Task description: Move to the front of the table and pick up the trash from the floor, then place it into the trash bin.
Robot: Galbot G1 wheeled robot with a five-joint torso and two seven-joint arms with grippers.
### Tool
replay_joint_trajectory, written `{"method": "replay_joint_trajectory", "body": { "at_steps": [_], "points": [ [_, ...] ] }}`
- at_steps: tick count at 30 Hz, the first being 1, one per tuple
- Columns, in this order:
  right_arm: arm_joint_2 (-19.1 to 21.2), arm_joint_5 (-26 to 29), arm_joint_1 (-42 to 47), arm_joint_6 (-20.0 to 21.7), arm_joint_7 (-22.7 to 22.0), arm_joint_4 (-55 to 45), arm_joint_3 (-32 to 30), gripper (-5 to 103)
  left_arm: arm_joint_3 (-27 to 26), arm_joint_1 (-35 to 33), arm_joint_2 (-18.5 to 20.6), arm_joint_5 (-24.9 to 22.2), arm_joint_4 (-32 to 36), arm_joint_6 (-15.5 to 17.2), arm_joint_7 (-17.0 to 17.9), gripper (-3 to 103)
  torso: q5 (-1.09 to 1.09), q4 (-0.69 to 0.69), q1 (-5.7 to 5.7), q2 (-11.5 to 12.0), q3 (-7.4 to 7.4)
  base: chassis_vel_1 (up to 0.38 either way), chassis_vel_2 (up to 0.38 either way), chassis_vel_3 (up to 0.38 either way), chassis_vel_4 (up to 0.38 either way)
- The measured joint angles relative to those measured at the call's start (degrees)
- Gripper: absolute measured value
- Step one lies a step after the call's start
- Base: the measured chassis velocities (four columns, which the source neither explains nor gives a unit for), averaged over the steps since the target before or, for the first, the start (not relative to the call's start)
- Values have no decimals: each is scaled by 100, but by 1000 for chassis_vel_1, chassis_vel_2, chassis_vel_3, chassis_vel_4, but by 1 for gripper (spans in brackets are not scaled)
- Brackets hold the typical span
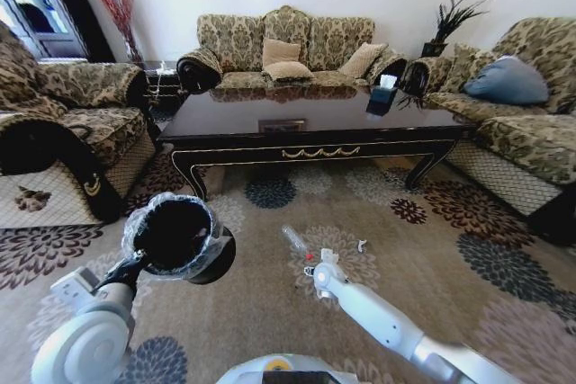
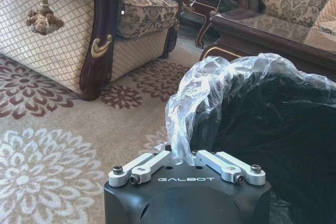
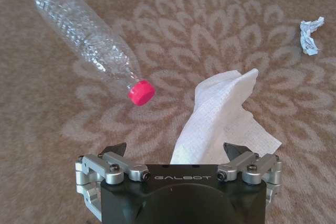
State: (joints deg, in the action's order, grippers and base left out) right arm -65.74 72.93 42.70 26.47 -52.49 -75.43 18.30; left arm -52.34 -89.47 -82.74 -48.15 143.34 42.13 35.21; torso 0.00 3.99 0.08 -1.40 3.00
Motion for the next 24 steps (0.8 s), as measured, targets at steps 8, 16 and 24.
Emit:
{"method": "replay_joint_trajectory", "body": {
  "at_steps": [8,16,24],
  "points": [
    [-49,-127,54,-49,18,254,-63,94,23,15,-2,37,-3,0,-7,3,0,2,0,0,0,0,0,0,0],
    [-29,-263,212,-58,38,316,-130,68,41,19,1,53,-7,0,-12,3,0,2,0,0,0,0,0,0,0],
    [142,-433,317,-170,154,243,-136,36,77,28,-9,104,-10,0,-16,3,0,2,0,0,0,0,0,0,0]
  ]
}}
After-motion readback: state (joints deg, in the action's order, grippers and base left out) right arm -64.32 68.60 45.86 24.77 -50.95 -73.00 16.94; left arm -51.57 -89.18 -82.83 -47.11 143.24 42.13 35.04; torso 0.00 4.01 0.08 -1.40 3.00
